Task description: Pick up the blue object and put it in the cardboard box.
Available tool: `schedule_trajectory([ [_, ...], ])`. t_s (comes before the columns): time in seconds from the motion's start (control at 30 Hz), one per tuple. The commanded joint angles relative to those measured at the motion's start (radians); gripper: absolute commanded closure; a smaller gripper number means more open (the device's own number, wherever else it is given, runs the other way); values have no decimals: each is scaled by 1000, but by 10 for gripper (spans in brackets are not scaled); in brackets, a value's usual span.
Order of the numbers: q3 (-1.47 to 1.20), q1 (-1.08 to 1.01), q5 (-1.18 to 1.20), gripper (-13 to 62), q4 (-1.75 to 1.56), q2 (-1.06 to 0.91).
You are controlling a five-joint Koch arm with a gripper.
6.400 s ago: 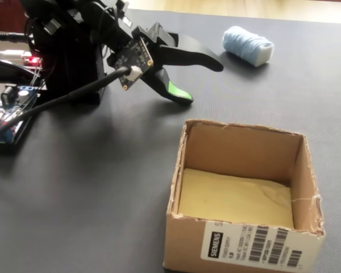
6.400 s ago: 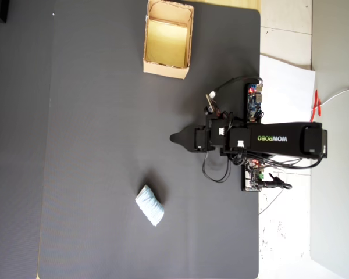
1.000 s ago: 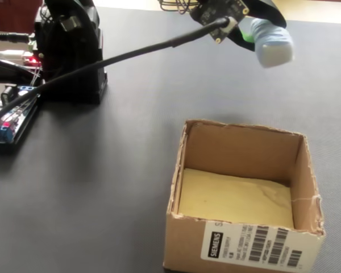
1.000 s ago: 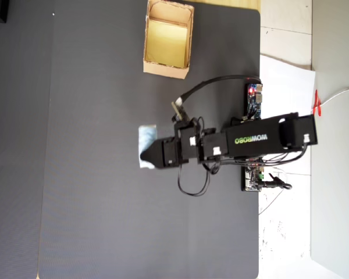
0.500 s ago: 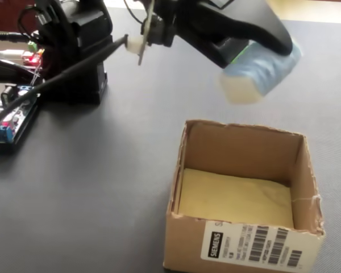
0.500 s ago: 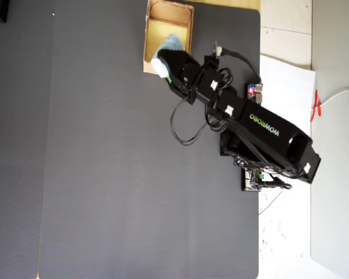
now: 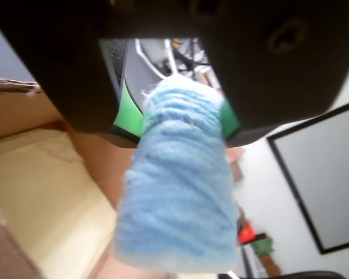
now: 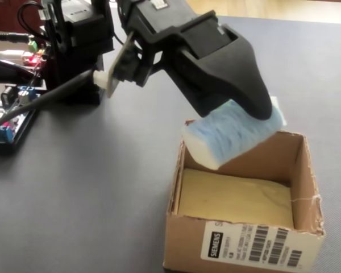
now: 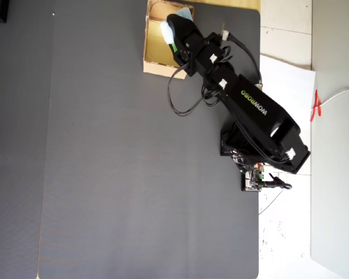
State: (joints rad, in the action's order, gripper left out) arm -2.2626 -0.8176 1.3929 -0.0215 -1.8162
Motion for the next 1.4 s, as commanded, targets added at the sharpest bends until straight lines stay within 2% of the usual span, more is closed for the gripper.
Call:
schedule_trajectory([
  [0.0,71,-2,25,212,-15,-21],
  [0.3,28,23,26,186,-23,-81],
  [0.47,-14,87,112,186,-44,-144],
  [0.9,-383,460,489,157,-339,-416],
  [1.13,-565,687,465,155,-333,-551],
  [1.37,-701,733,465,153,-334,-554],
])
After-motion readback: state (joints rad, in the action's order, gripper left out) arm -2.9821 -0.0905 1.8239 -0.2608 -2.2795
